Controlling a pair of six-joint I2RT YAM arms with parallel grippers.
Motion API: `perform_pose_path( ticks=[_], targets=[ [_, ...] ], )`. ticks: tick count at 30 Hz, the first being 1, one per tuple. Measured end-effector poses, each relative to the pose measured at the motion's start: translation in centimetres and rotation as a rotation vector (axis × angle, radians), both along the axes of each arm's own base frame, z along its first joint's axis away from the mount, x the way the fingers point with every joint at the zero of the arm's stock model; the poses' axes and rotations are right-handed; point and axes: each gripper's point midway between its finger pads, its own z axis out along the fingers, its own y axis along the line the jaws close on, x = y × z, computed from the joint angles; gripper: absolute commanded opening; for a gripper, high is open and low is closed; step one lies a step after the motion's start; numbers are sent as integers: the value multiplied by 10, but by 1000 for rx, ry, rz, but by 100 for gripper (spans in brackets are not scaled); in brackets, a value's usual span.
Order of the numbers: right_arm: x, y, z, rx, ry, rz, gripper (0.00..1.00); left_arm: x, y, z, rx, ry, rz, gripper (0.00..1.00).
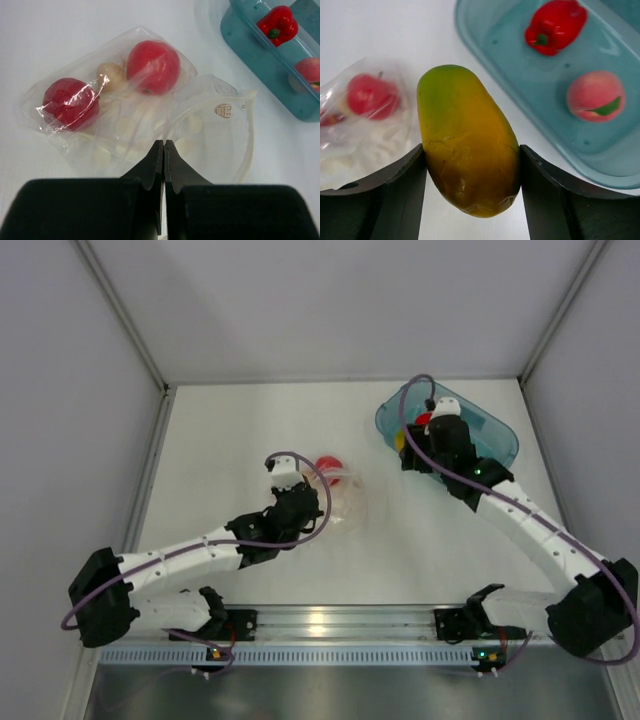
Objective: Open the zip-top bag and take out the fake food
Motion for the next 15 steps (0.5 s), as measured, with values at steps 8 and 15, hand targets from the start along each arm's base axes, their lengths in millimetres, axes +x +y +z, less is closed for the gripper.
perform_pose_path(
  ticks=[8,15],
  targets=[
    [80,-93,-30,-30,123,-290,46,-5,6,18,-45,-24,-7,0],
    [119,-104,-62,-62,227,-241,61,-9,11,20,-43,-23,-16,0]
  ],
)
